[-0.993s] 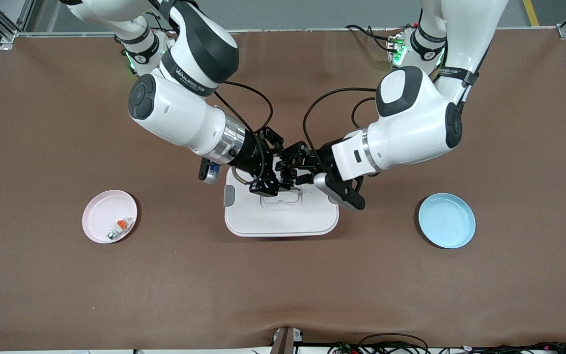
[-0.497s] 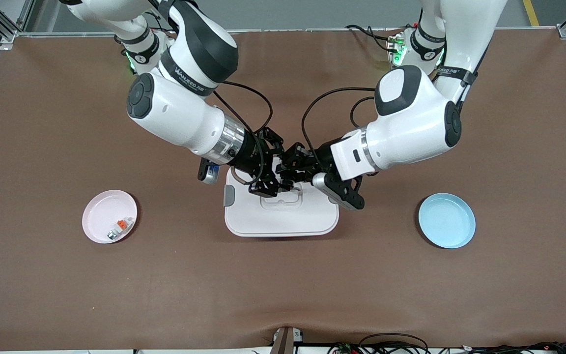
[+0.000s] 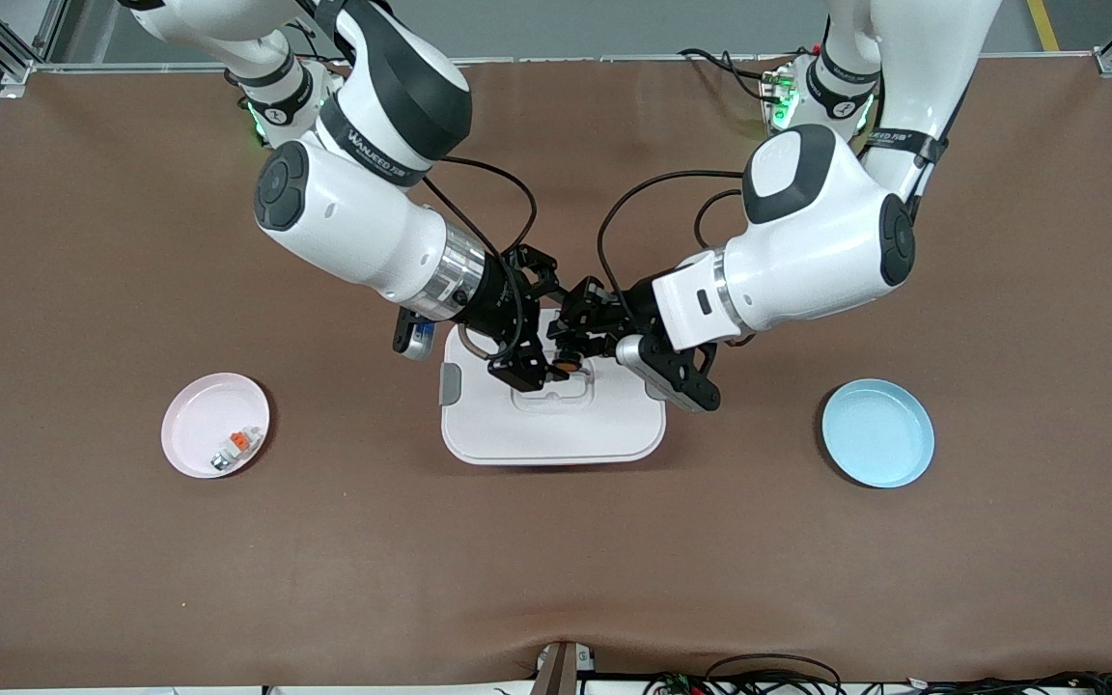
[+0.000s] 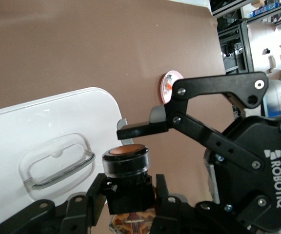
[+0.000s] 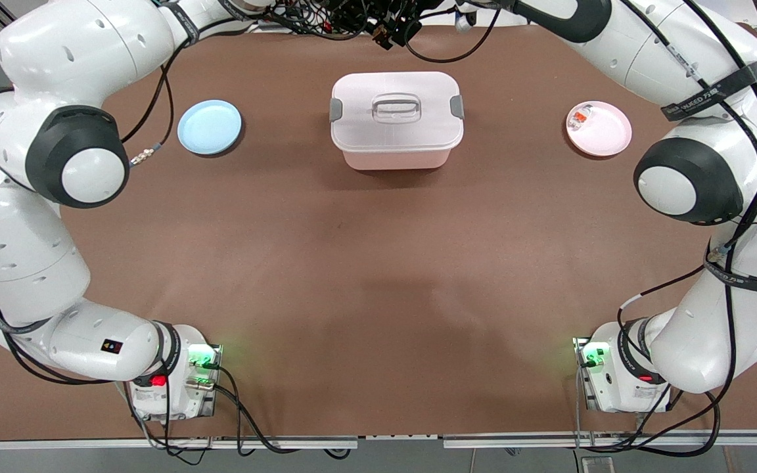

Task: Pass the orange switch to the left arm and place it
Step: 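Carry the switch to the blue plate with the left gripper while the right gripper withdraws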

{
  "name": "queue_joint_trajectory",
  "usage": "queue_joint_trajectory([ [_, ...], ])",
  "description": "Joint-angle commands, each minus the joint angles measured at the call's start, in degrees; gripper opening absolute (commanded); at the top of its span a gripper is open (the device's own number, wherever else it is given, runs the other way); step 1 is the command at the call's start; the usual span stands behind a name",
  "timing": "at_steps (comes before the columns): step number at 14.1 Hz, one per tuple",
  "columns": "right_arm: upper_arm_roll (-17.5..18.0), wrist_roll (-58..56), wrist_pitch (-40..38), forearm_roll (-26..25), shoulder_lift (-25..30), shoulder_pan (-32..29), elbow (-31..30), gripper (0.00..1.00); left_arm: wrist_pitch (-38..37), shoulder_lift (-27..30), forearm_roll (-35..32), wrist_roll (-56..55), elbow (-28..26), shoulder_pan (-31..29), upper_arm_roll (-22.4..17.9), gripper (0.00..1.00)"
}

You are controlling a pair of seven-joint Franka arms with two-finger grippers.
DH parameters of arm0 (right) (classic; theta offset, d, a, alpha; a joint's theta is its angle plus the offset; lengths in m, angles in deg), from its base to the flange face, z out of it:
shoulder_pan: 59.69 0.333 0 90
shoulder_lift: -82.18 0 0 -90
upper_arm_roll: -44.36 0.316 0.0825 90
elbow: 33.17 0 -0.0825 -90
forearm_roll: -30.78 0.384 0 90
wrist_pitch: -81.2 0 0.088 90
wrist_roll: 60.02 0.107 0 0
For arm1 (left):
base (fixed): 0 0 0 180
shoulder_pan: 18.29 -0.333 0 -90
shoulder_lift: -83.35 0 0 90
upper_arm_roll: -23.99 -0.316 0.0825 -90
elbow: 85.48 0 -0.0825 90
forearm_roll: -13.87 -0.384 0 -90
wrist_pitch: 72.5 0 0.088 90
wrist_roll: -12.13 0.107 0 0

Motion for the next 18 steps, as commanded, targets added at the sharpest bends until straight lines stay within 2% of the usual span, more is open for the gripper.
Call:
queue_joint_trajectory([
  [1, -0.6, 0.3, -0.3, 0.1, -0.5, 0.7, 1.2, 1.0, -6.9, 2.4, -4.6, 0.1, -0.1, -1.0, -0.9, 0.0],
  [7, -0.6, -2.3, -0.5, -0.1, -0.5, 0.5, 1.1, 1.0, -24.3, 6.9, -12.5, 0.2, -0.3, -9.2, -1.0, 0.0],
  [9, -0.7, -11.7, -3.9, -2.9, -0.1, -1.0, 0.5, 1.0, -31.8, 8.4, -13.9, 0.5, -0.5, -14.3, -1.1, 0.0],
  [10, -0.7, -17.5, -9.0, -4.5, 0.2, -2.4, 0.5, 1.0, -35.0, 8.9, -16.2, 1.0, -0.6, -16.7, -1.0, 0.0],
  [12, -0.9, -27.4, -14.6, -6.0, 1.2, -4.2, 0.7, 1.0, -39.9, 9.5, -25.6, 1.7, -0.7, -19.0, -0.7, 0.0],
  [15, -0.8, -41.0, -21.4, -9.7, 3.3, -8.6, 0.6, 1.0, -40.8, 9.7, -34.5, 2.2, -3.2, -21.1, -0.8, 0.0],
  [18, -0.8, -57.8, -29.3, -14.2, 5.7, -12.6, 0.5, 1.0, -36.0, 9.0, -44.1, 2.3, -6.8, -22.6, -0.9, 0.0],
])
